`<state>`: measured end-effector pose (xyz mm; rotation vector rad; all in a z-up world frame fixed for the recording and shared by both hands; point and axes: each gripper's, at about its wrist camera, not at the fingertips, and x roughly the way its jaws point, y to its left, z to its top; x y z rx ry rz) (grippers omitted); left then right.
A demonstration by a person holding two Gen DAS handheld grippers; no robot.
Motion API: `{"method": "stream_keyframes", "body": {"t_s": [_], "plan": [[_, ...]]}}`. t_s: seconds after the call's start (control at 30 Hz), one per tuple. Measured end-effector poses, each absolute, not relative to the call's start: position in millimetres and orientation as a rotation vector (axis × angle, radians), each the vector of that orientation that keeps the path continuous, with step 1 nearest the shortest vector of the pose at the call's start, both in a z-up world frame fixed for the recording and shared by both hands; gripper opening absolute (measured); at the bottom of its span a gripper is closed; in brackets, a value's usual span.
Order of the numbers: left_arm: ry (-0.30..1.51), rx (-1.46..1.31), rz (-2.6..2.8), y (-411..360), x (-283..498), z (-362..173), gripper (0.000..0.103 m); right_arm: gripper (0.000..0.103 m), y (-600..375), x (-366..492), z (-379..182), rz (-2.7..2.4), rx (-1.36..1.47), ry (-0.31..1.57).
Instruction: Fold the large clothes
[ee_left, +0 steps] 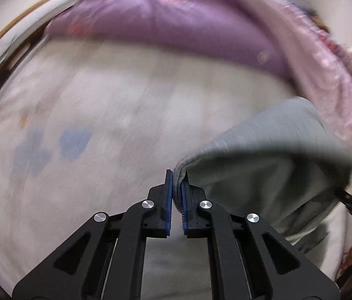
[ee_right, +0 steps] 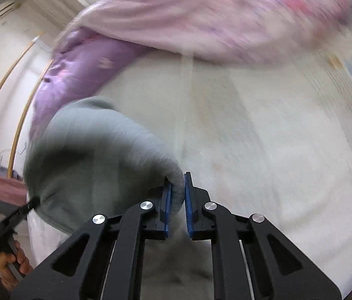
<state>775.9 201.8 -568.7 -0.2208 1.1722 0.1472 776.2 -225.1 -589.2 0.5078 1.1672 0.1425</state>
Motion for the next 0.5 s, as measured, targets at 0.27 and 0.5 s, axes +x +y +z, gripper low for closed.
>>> {"method": "stream_keyframes", "body": {"t_s": [0.27,0.5], "plan": [[1.271,-0.427,0.149,228.3,748.5,-597.0,0.062,0.051,-239.7,762.4,-617.0,0.109,0.565,1.297],[1.141,-0.503,0.128,243.5,752.1,-552.7,0.073,0.065,-246.1,775.7,-558.5,0.183,0.475,1.240]]}}
